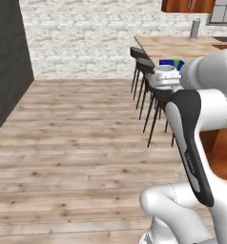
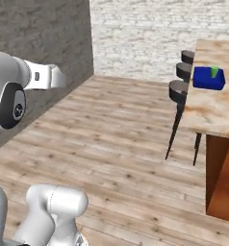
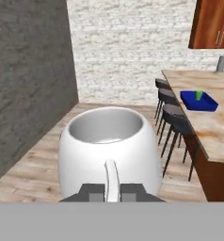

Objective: There is a tray on the dining counter. Grab the cup, mug, and pitcher and place them on the tray. The pitcher may be placed next to the tray if it cannot fit the tray.

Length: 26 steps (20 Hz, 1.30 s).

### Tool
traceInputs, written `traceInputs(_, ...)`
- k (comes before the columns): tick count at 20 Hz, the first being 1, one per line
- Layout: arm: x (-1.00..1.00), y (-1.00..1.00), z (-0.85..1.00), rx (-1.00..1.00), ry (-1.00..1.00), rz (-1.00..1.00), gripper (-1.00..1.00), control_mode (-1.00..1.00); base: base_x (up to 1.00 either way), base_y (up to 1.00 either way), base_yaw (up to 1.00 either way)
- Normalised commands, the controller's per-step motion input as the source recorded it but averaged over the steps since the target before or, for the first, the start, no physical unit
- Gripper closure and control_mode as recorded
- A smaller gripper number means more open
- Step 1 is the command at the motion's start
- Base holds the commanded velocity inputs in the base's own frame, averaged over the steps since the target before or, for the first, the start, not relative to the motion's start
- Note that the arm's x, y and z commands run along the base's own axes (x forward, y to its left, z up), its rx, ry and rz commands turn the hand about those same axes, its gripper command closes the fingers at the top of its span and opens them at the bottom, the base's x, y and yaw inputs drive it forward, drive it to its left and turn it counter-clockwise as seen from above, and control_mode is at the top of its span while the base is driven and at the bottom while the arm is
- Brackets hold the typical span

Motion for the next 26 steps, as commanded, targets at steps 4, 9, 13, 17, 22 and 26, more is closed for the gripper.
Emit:
traceInputs(4, 0.00, 0.00, 0.00, 0.00, 0.00, 0.00, 1.00, 1.00, 0.55, 0.57, -0.72)
traceInputs(9, 0.00, 0.00, 0.00, 0.00, 0.00, 0.00, 1.00, 1.00, 0.52, 0.55, -0.74)
traceInputs(13, 0.00, 0.00, 0.00, 0.00, 0.00, 0.00, 1.00, 1.00, 0.53, 0.55, -0.73)
traceInputs(17, 0.00, 0.00, 0.00, 0.00, 0.00, 0.00, 1.00, 1.00, 0.52, 0.58, -0.70)
traceInputs(22, 0.00, 0.00, 0.00, 0.00, 0.00, 0.00, 1.00, 1.00, 0.47, 0.64, -0.69)
traceInputs(26, 0.00, 0.00, 0.00, 0.00, 0.00, 0.00, 1.00, 1.00, 0.40, 0.64, -0.67)
